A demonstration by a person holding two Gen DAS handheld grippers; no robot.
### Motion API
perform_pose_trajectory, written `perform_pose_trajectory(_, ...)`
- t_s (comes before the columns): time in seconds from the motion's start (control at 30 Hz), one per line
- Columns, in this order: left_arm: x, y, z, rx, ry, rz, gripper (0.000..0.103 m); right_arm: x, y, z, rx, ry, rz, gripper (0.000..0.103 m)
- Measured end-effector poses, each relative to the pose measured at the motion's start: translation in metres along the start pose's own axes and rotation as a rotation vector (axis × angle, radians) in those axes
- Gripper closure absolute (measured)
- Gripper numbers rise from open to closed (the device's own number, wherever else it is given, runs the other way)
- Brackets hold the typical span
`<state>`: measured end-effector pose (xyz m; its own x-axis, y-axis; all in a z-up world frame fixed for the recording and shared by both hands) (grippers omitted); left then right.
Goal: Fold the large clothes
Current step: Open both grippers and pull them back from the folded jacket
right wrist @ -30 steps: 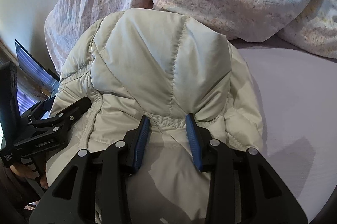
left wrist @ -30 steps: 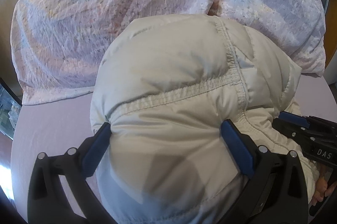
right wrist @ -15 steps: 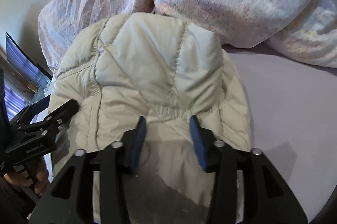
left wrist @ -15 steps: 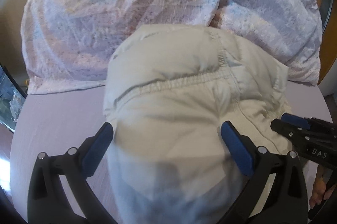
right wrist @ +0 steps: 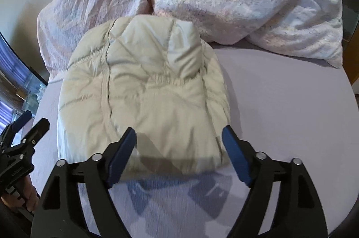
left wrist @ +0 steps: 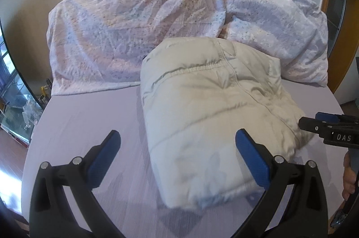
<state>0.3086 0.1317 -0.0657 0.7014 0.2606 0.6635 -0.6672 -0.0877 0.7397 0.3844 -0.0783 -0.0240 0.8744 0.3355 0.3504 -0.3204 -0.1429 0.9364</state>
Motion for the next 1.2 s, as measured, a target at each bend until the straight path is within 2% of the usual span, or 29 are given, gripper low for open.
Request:
perform_pose_trajectory(0.2,-0.018,0.028,-0.003,-0.031,0.026,-0.009,0.002,-0.027,0.022,-0.008,-0.031,0.026,0.018,0.013)
perform_pose_trajectory(0.43,-0.047,0.052,0.002,-0.063,0.028,-0.050,0.002,-0.061,0.038,-0.020,-0.048,0.053,-0.009,0.010)
perform_pose_trajectory(0.73,-0.078,0.060,0.016,-0.122,0.051,-0.106,0.002,-0.087,0.053,-0.025,-0.086,0.073,0.001,0.010)
perform_pose_trajectory(1.2,-0.094,0.062,0.020,-0.172,0.096,-0.121,0.002,-0.103,0.060,-0.025,-0.052,0.013,0.020,0.010)
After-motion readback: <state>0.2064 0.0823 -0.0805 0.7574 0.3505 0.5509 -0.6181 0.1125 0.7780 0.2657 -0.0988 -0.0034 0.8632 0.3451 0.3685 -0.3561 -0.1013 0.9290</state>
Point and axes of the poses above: each gripper's, at about its wrist camera, not at the fingertips, and y roughly against the way its jaws point, z to its right, x to its top, the point moved 7 cm from there along -y, roughly the way its jaws point, and after that the axes turned 11 degrees about -x, right-handed, at the moved point
